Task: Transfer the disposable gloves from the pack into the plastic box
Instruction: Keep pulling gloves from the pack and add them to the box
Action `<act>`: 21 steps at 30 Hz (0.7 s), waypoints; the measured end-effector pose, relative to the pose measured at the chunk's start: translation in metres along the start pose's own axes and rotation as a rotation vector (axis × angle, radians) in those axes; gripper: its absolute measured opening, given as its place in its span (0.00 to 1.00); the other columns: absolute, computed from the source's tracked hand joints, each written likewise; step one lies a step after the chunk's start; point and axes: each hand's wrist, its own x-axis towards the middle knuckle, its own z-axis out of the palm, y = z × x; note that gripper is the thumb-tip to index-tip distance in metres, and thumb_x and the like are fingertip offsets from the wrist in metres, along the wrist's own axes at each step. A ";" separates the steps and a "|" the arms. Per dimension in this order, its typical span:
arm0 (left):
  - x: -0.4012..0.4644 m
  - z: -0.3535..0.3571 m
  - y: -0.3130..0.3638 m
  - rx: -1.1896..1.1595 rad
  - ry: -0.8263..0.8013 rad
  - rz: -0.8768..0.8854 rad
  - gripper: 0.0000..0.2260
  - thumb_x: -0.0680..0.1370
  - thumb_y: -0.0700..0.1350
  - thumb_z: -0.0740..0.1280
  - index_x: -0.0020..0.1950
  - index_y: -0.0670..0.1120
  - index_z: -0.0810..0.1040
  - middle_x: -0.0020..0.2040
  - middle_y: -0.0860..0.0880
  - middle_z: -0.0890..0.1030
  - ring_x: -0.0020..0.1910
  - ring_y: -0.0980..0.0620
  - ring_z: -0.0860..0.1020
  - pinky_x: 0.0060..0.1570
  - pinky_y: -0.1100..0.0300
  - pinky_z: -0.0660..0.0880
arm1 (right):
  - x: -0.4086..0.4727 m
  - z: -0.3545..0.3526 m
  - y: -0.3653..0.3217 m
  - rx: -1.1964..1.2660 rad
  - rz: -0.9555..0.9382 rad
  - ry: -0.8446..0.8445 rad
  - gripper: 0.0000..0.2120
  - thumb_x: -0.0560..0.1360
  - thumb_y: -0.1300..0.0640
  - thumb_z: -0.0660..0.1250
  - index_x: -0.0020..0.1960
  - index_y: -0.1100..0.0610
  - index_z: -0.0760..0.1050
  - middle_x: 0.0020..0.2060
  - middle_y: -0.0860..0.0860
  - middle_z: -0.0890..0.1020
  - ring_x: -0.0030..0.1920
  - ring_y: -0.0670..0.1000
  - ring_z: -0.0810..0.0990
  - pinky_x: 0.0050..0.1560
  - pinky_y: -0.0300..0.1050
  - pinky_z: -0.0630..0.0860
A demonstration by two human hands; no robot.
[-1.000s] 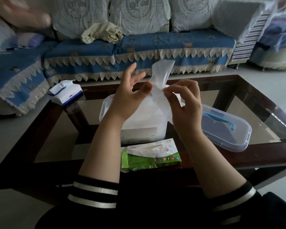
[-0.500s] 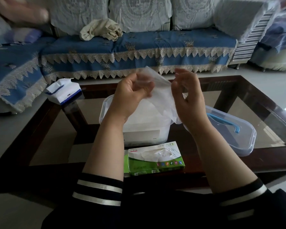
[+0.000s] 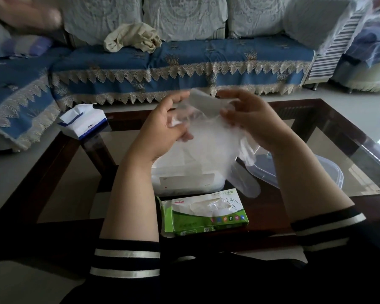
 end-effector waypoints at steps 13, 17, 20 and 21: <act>0.008 -0.005 -0.019 0.345 0.221 -0.167 0.27 0.80 0.31 0.55 0.75 0.51 0.66 0.72 0.52 0.69 0.41 0.54 0.82 0.38 0.68 0.77 | 0.016 0.062 -0.004 -1.138 -0.169 0.290 0.22 0.76 0.39 0.62 0.64 0.51 0.69 0.61 0.52 0.71 0.56 0.52 0.74 0.48 0.45 0.72; 0.008 -0.011 -0.030 0.518 0.188 -0.209 0.28 0.79 0.31 0.57 0.77 0.49 0.62 0.76 0.49 0.63 0.62 0.47 0.77 0.63 0.46 0.73 | 0.022 0.067 0.018 -1.253 0.076 -0.065 0.40 0.70 0.31 0.63 0.73 0.52 0.59 0.69 0.57 0.65 0.62 0.58 0.74 0.56 0.53 0.75; 0.008 -0.017 -0.044 0.732 0.152 -0.303 0.25 0.80 0.34 0.57 0.76 0.47 0.65 0.76 0.47 0.64 0.72 0.44 0.66 0.68 0.48 0.67 | 0.034 0.066 0.028 -1.246 0.230 -0.265 0.44 0.68 0.31 0.66 0.75 0.51 0.57 0.73 0.58 0.61 0.68 0.60 0.69 0.65 0.57 0.69; 0.007 -0.019 -0.047 0.804 0.132 -0.330 0.23 0.79 0.34 0.58 0.74 0.46 0.68 0.74 0.45 0.66 0.71 0.43 0.66 0.66 0.48 0.67 | 0.038 0.067 0.030 -1.264 0.254 -0.329 0.45 0.67 0.31 0.66 0.76 0.51 0.57 0.74 0.58 0.61 0.70 0.60 0.66 0.67 0.58 0.66</act>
